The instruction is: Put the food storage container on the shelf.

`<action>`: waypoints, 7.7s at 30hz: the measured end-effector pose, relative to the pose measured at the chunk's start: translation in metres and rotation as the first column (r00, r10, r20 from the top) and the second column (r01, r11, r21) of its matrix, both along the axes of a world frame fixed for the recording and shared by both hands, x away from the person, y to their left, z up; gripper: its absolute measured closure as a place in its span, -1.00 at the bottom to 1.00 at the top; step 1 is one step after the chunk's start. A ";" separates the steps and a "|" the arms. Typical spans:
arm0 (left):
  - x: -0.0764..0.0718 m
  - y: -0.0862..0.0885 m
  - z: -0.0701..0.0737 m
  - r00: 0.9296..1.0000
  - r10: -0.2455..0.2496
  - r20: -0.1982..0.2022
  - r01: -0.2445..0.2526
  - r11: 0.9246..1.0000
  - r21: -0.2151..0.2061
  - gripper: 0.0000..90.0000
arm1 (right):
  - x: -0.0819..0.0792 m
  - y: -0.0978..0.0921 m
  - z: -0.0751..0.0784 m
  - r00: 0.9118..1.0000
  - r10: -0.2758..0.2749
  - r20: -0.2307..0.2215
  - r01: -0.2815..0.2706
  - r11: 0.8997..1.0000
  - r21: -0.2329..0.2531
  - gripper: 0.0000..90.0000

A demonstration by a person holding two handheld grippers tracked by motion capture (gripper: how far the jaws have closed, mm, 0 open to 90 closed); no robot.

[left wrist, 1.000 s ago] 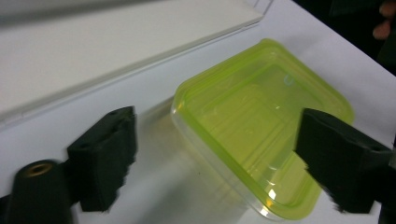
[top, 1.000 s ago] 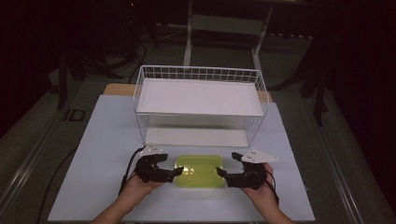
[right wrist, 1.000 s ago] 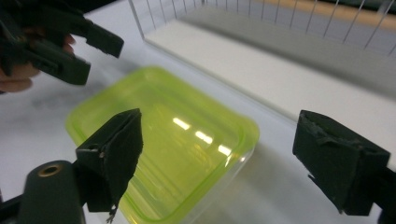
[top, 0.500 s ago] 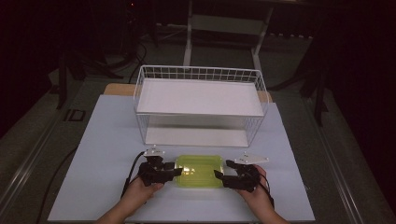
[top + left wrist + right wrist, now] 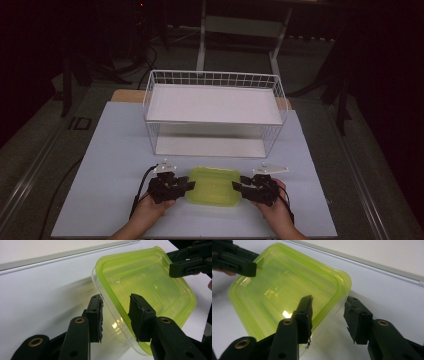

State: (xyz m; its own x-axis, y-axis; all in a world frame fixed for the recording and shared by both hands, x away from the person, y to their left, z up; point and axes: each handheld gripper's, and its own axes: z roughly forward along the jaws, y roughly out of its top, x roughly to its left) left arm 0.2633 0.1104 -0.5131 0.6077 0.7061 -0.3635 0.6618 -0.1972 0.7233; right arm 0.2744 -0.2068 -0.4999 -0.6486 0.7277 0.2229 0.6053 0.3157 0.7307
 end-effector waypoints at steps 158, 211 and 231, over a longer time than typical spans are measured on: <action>0.017 0.017 0.023 0.978 0.098 0.183 -0.085 0.993 -0.079 -0.98 | 0.041 0.050 0.010 0.987 -0.075 0.143 0.080 0.996 -0.030 1.00; -0.009 0.017 0.010 0.969 0.059 0.240 -0.042 0.996 -0.076 -0.97 | 0.118 0.088 -0.015 0.968 -0.198 0.154 0.199 0.980 0.009 0.99; -0.010 0.014 0.013 0.965 0.058 0.256 -0.040 0.996 -0.074 -0.97 | 0.086 0.086 0.005 0.968 -0.131 0.216 0.127 0.991 0.032 0.63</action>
State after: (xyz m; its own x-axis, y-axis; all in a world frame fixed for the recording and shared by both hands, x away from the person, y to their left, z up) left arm 0.2529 0.1245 -0.5006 0.6522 0.7168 -0.2467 0.4585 -0.1139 0.8814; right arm 0.3600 -0.1205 -0.4951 -0.5837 0.8057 0.1006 0.4665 0.2313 0.8538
